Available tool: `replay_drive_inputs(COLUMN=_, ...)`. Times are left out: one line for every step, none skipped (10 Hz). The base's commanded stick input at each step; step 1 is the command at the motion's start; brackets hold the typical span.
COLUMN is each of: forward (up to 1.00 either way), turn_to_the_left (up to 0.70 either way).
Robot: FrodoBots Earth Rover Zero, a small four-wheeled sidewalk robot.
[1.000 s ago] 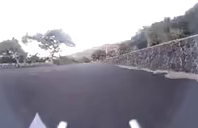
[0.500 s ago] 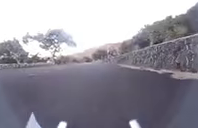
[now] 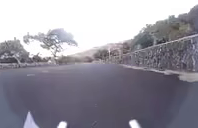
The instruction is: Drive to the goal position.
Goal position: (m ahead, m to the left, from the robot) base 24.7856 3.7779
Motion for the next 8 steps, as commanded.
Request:
replay_drive_inputs(forward=0.70, turn_to_the_left=0.00)
replay_drive_inputs(forward=0.70, turn_to_the_left=-0.03)
replay_drive_inputs(forward=0.70, turn_to_the_left=-0.19)
replay_drive_inputs(forward=0.70, turn_to_the_left=-0.35)
replay_drive_inputs(forward=0.70, turn_to_the_left=-0.35)
replay_drive_inputs(forward=0.70, turn_to_the_left=-0.35)
replay_drive_inputs(forward=0.70, turn_to_the_left=-0.35)
replay_drive_inputs(forward=0.70, turn_to_the_left=-0.35)
